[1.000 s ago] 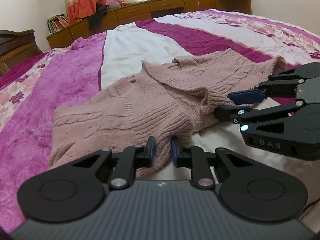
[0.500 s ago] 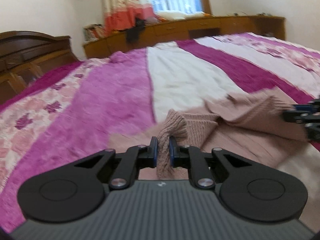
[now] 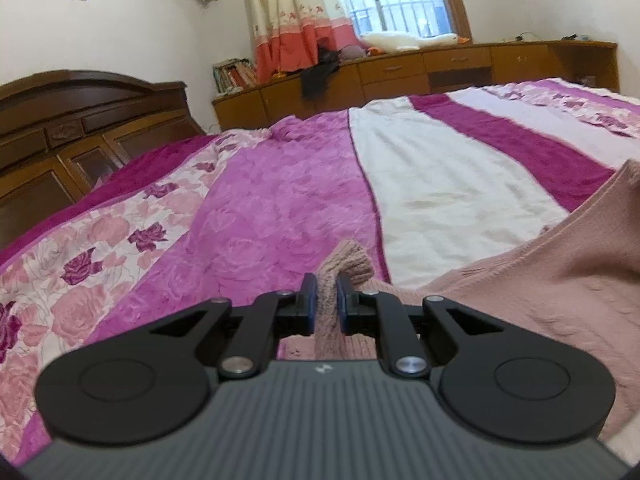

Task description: Fold small clothes

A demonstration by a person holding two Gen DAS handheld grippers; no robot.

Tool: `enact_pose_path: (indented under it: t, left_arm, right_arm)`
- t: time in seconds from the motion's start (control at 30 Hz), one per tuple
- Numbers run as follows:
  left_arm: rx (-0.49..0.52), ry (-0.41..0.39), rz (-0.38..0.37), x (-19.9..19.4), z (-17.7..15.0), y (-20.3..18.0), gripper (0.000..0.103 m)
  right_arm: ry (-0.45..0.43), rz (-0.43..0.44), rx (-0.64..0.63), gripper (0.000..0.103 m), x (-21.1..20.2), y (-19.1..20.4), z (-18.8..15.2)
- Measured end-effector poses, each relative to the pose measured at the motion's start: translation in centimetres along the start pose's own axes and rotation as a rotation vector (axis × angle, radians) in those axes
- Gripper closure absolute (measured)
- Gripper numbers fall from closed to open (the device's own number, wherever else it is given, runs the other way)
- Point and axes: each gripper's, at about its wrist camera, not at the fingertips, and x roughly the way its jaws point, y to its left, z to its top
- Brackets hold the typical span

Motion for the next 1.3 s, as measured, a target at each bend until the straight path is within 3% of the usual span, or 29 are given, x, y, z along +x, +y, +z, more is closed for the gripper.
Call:
enact_pose_path:
  t: [0.13, 0.33, 0.57, 0.63, 0.73, 0.77, 0.97, 1.13, 1.3]
  left_arm:
    - [-0.005, 0.032, 0.051, 2.5, -0.9, 0.5, 0.091]
    - [-0.027, 0.15, 0.085, 6.1, -3.3, 1.4, 0.091]
    - [-0.058, 0.192, 0.076, 6.4, -4.5, 2.7, 0.088]
    - [-0.083, 0.199, 0.069, 6.0, -4.2, 3.1, 0.088]
    - [-0.125, 0.204, 0.047, 5.1, -3.7, 4.0, 0.088]
    - [-0.135, 0.202, 0.04, 4.7, -3.5, 4.2, 0.088]
    - [-0.154, 0.182, -0.011, 2.0, -2.5, 4.6, 0.088]
    - [-0.163, 0.178, -0.088, -0.8, -2.7, 3.5, 0.088]
    - [-0.197, 0.211, -0.174, -2.1, -3.8, 2.8, 0.088]
  right_arm:
    - [0.034, -0.048, -0.034, 0.09, 3.4, -0.3, -0.7]
    - [0.173, -0.059, -0.069, 0.09, 9.1, 0.2, -3.8]
    - [0.227, -0.067, -0.041, 0.088, 11.7, -0.1, -4.3]
    - [0.225, -0.046, 0.003, 0.085, 11.5, -0.8, -4.2]
    - [0.216, -0.026, 0.092, 0.06, 10.6, -2.5, -3.8]
    - [0.213, -0.032, 0.119, 0.056, 10.3, -3.1, -3.7]
    - [0.186, -0.036, 0.199, 0.055, 7.9, -5.6, -3.5]
    - [0.134, 0.071, 0.228, 0.055, 4.1, -5.4, -3.7]
    - [0.158, 0.194, 0.281, 0.055, 2.4, -5.0, -5.3]
